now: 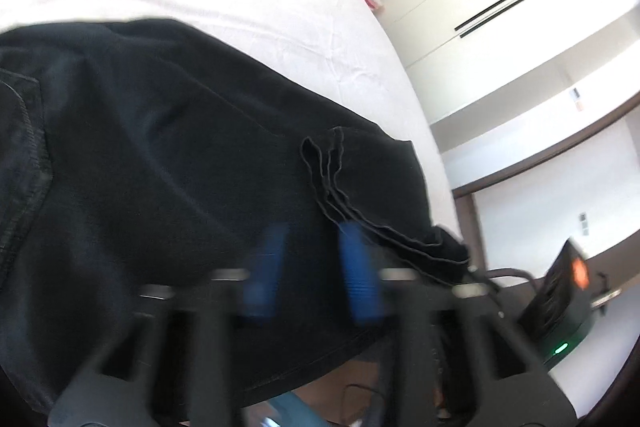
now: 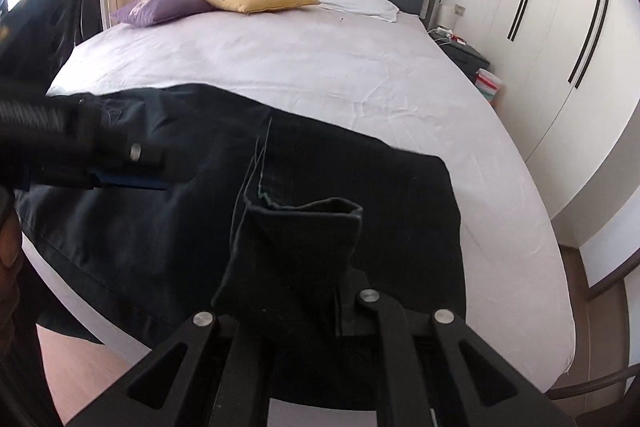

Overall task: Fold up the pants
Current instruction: 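Grasp the folded jeans edge with the left tool while the right tool holds the jeans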

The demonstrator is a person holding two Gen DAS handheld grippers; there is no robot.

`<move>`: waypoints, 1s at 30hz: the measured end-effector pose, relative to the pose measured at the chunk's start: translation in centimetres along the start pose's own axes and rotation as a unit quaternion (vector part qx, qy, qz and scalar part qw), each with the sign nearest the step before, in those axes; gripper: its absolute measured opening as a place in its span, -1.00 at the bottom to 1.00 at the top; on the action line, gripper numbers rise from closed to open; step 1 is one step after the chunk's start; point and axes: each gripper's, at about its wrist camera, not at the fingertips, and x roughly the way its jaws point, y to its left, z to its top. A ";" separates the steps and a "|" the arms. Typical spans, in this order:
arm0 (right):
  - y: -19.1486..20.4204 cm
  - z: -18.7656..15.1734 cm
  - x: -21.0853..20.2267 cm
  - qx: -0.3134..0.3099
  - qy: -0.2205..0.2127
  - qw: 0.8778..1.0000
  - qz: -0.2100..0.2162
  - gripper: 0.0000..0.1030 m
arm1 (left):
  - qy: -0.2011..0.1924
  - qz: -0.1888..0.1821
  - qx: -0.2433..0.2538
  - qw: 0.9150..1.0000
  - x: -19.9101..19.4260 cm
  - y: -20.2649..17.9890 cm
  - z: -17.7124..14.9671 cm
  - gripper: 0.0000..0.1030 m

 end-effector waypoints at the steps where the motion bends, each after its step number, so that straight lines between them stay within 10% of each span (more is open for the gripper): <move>1: -0.1 0.0 -0.1 -0.001 -0.003 1.000 -0.003 -0.86 | 0.000 -0.009 -0.007 1.000 0.0 -0.1 0.1 0.70; 15: 2.1 -1.0 -1.6 -0.028 -0.059 0.997 -0.037 -0.86 | 0.071 -0.055 -0.036 0.995 4.9 -2.5 3.3 0.69; 19: 2.3 -1.1 -1.8 -0.027 -0.061 0.997 -0.037 -0.86 | 0.099 -0.054 -0.024 0.993 6.3 -2.9 2.9 -0.40; 30: 2.2 -0.5 -1.9 -0.022 -0.057 0.998 -0.025 -0.85 | 0.090 -0.065 0.011 0.994 4.5 -2.7 2.3 -0.88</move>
